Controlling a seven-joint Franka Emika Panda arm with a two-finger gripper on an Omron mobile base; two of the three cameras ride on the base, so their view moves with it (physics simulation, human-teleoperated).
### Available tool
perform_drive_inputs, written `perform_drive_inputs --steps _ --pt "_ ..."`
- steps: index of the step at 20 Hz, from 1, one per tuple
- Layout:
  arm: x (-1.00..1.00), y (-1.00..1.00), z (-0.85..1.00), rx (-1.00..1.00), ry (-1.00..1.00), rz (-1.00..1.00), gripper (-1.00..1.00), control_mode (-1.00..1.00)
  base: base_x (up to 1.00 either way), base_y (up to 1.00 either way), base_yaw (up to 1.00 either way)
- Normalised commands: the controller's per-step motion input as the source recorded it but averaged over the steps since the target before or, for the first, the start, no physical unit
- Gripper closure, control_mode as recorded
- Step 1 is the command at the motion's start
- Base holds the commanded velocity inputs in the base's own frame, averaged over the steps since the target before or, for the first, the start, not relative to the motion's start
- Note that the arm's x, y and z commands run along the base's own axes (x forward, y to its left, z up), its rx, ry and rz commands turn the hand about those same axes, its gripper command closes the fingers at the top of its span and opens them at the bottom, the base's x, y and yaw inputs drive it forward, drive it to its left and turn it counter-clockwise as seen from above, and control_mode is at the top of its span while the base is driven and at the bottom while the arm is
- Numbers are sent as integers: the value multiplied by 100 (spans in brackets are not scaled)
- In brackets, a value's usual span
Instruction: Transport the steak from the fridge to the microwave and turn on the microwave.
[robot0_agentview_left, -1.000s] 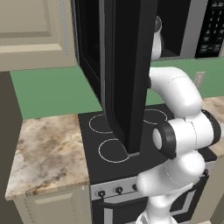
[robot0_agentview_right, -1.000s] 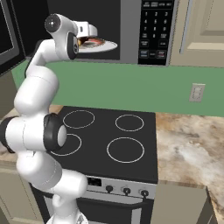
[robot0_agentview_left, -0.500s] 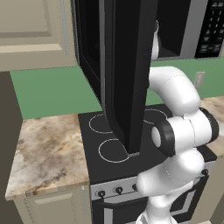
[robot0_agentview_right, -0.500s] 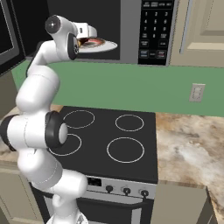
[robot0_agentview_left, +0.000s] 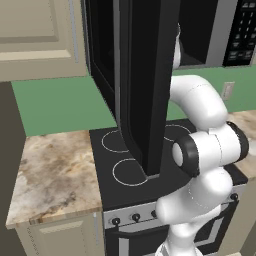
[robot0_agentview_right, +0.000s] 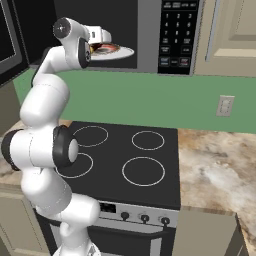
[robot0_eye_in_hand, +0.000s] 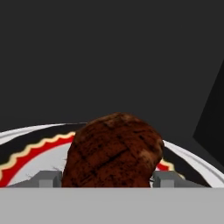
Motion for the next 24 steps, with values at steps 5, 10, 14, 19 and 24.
perform_drive_inputs --steps 5,10,14,19,24 --pt "0 0 0 0 0 0 -100 -100 0 0 0" --pt "-22 0 0 0 0 0 -100 -100 0 0 0" --pt "-30 0 4 0 -5 0 -100 -100 0 0 0" --pt "-60 -12 0 0 -7 0 -100 -100 0 0 0" --pt "-74 -23 2 0 -6 0 -100 -100 0 0 0"
